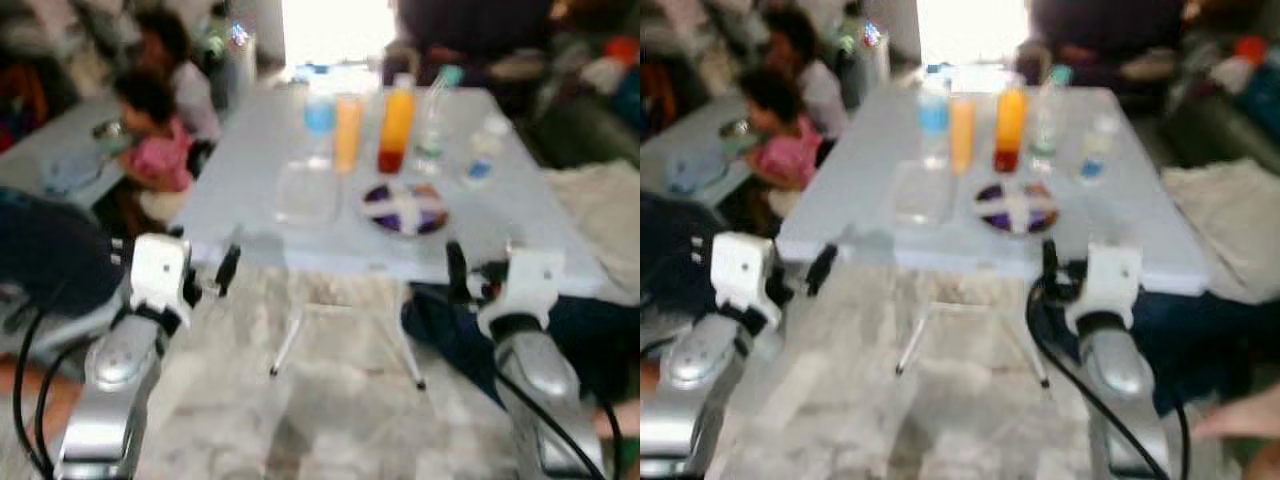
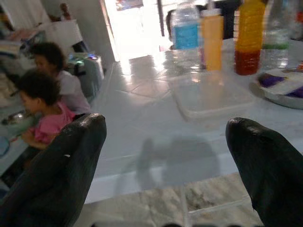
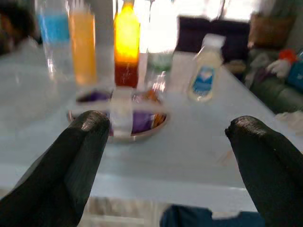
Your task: Restocking fridge
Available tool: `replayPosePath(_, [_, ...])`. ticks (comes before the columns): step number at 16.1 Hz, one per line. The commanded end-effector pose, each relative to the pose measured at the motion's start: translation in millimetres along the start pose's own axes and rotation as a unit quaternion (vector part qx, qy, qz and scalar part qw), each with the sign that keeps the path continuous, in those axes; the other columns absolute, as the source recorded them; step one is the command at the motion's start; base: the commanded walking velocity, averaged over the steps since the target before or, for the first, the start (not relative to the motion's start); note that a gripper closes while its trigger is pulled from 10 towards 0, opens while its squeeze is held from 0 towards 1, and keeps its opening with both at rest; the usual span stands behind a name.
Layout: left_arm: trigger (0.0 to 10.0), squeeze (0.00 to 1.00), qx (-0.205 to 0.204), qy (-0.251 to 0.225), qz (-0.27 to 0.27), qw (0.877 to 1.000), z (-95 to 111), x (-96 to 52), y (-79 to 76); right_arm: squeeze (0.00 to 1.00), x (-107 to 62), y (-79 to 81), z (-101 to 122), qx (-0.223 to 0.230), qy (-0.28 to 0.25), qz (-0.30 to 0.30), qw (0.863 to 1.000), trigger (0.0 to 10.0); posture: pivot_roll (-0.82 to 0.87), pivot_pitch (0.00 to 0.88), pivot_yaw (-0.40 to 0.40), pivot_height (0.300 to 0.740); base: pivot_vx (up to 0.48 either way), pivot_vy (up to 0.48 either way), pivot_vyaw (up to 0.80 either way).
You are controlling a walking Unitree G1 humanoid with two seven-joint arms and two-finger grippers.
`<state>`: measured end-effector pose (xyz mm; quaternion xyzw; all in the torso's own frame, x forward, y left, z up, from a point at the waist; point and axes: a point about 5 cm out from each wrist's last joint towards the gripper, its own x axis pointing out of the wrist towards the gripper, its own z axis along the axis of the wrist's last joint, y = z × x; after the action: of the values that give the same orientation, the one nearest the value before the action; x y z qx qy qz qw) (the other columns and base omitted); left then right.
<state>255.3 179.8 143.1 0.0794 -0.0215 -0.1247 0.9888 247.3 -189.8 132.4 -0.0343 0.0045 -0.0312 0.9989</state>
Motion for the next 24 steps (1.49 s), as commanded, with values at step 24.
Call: replayPosePath(24, [10.0, 0.00, 0.032, -0.021, 0.023, 0.999, 19.3, 4.7, 9.8, 0.00, 2.2, 19.6, -19.8, 0.133, 0.122, -0.016, 0.983, 10.0, 0.06, 0.012, -0.012, 0.740, 0.163, 0.000, 0.12])
